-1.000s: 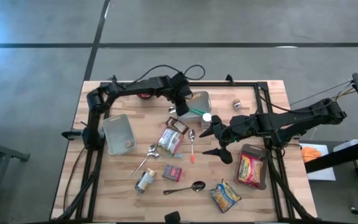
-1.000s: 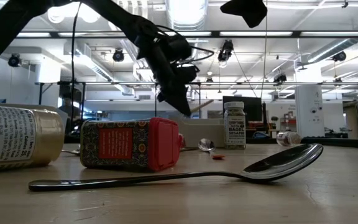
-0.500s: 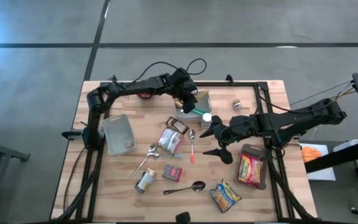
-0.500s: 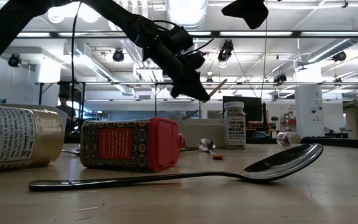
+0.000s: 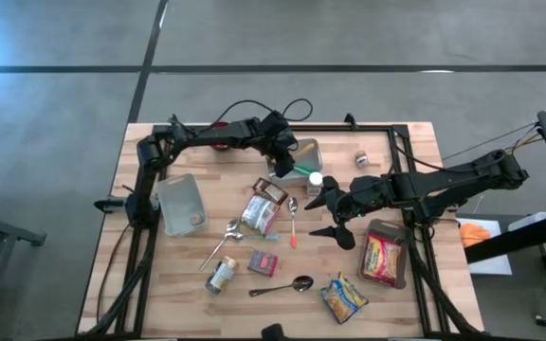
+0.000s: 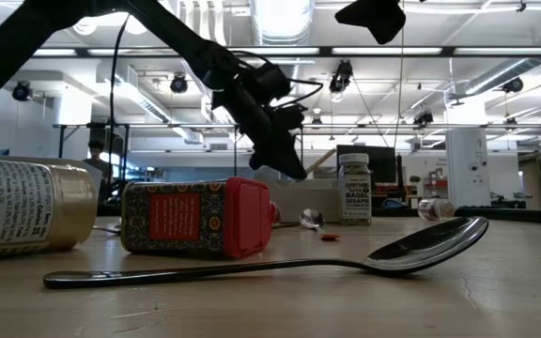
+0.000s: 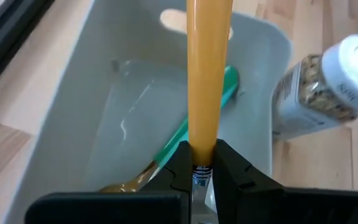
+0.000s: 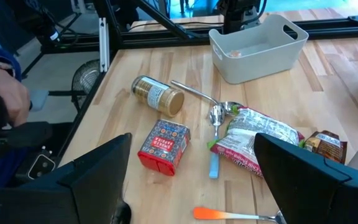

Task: Pick & Place Food Item
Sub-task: Put the yellow spoon into the right gray bin

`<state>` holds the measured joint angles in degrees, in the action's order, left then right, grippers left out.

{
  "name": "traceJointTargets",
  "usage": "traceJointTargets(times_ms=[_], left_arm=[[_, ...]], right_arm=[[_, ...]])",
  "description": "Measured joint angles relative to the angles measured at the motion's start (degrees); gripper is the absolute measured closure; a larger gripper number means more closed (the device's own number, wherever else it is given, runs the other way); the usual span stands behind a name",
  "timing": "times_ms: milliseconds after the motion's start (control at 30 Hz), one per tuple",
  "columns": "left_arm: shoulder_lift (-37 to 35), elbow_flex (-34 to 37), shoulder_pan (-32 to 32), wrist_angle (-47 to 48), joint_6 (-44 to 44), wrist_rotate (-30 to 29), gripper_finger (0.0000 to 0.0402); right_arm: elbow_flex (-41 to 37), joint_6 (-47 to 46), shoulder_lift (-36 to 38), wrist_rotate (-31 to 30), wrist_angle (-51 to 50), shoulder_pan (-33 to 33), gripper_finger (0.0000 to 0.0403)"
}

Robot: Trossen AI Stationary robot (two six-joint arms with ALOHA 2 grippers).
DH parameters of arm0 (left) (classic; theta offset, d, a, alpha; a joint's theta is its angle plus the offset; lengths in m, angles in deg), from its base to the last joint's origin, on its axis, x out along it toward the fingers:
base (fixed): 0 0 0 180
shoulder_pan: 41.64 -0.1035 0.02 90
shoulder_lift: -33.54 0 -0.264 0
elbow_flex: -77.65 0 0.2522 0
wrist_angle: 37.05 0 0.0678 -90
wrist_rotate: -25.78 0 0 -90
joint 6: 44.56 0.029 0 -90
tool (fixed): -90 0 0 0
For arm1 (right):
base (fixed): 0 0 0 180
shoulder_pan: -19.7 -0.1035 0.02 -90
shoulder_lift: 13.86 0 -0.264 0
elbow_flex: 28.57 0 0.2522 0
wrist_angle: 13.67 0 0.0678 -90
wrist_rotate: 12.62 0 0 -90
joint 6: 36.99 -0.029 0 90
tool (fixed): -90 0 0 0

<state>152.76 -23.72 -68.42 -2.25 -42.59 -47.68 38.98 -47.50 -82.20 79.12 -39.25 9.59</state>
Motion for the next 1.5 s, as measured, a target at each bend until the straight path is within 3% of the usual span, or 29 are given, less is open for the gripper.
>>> traceJointTargets(times_ms=[467,1033,1300,1500], left_arm=[[0.0,3.2,0.1,3.3,1.4,-3.5,0.0378],[-0.1,3.0,0.0,9.0,5.8,-3.7,0.0378],[-0.1,2.1,0.0,11.2,5.6,-3.4,0.0342],[0.1,2.1,0.1,11.4,6.4,-8.2,0.0381]], right_arm=[[0.0,0.0,0.0,0.0,0.0,0.0,0.0060],[0.3,0.5,0.0,0.0,0.2,0.0,0.0060],[0.3,0.7,0.0,0.0,0.1,0.0,0.0060],[0.4,0.7,0.0,0.0,0.1,0.0,0.0060]])
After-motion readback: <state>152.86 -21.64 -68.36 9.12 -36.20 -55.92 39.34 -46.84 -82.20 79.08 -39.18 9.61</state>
